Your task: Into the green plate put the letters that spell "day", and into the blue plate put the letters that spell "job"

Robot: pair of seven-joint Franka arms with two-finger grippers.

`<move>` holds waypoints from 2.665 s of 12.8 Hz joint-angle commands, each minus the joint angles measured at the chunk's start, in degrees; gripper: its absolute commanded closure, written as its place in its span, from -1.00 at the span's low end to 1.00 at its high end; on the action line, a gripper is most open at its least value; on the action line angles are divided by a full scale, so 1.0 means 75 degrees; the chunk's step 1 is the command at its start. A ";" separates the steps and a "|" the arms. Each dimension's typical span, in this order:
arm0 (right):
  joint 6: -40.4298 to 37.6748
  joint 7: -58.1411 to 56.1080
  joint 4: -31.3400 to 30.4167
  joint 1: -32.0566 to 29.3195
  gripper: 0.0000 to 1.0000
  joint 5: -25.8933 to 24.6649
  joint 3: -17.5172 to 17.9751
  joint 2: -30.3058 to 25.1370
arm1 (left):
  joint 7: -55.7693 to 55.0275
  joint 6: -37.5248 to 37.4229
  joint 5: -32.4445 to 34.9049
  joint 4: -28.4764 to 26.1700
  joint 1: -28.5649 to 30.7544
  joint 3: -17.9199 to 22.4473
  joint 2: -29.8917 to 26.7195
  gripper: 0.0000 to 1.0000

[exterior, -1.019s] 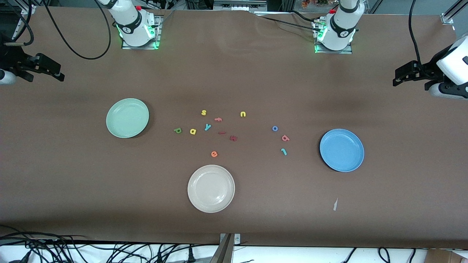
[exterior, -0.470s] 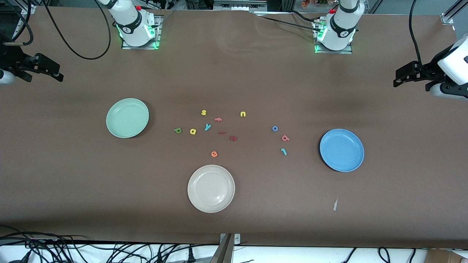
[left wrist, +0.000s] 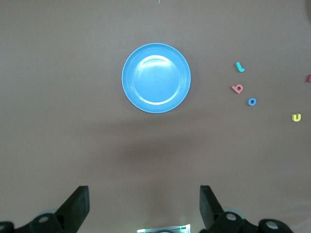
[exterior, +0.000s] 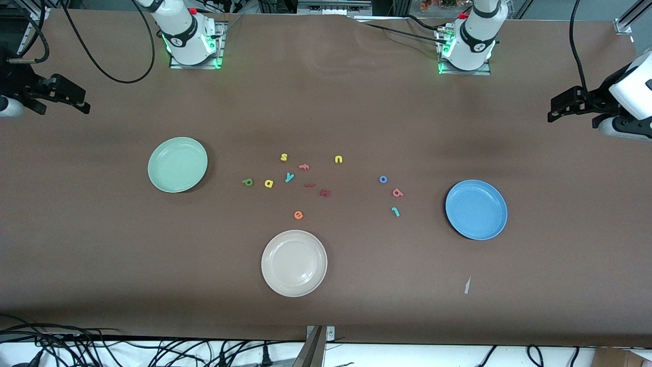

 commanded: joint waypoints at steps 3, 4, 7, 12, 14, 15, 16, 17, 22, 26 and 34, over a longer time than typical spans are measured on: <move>-0.0121 0.0043 0.0177 0.0041 -1.00 -0.0115 -0.0020 0.0053 | -0.0053 -0.0041 -0.0173 0.0227 -0.0025 0.0011 0.0107 -1.00; -0.0121 0.0043 0.0177 0.0041 -1.00 -0.0104 -0.0008 0.0053 | -0.0053 -0.0041 -0.0185 0.0227 -0.0025 0.0011 0.0107 -1.00; -0.0121 0.0043 0.0177 0.0029 -1.00 -0.0080 -0.0020 0.0053 | -0.0053 -0.0041 -0.0185 0.0227 -0.0060 0.0011 0.0095 -1.00; -0.0132 0.0054 0.0177 0.0040 -1.00 -0.0068 -0.0020 0.0053 | -0.0053 -0.0041 -0.0185 0.0239 -0.0131 0.0011 0.0095 -1.00; -0.0132 0.0054 0.0177 0.0040 -1.00 -0.0068 -0.0020 0.0053 | -0.0053 -0.0041 -0.0173 0.0239 -0.0224 0.0011 0.0107 -1.00; -0.0132 0.0066 0.0166 0.0029 -1.00 -0.0057 -0.0020 0.0053 | -0.0053 -0.0041 -0.0173 0.0239 -0.0248 0.0011 0.0107 -1.00; -0.0132 0.0055 0.0166 0.0029 -1.00 -0.0057 -0.0020 0.0065 | -0.0053 -0.0041 -0.0173 0.0239 -0.0248 0.0011 0.0107 -1.00; -0.0132 0.0031 0.0166 0.0029 -1.00 -0.0057 -0.0020 0.0053 | -0.0053 -0.0041 -0.0185 0.0239 -0.0259 0.0011 0.0107 -1.00; -0.0191 0.0019 0.0166 0.0040 -1.00 -0.0045 -0.0032 0.0053 | -0.0065 -0.0041 -0.0080 0.0485 -0.0517 0.0011 0.0130 -1.00; -0.0191 0.0019 0.0154 0.0029 -1.00 -0.0033 -0.0067 0.0065 | -0.0053 -0.0041 -0.0079 0.0485 -0.0494 0.0034 0.0130 -1.00; -0.0296 0.0054 0.0166 0.0017 -1.00 -0.0022 -0.0078 0.0076 | -0.0064 -0.0041 -0.0068 0.0485 -0.0506 0.0046 0.0130 -1.00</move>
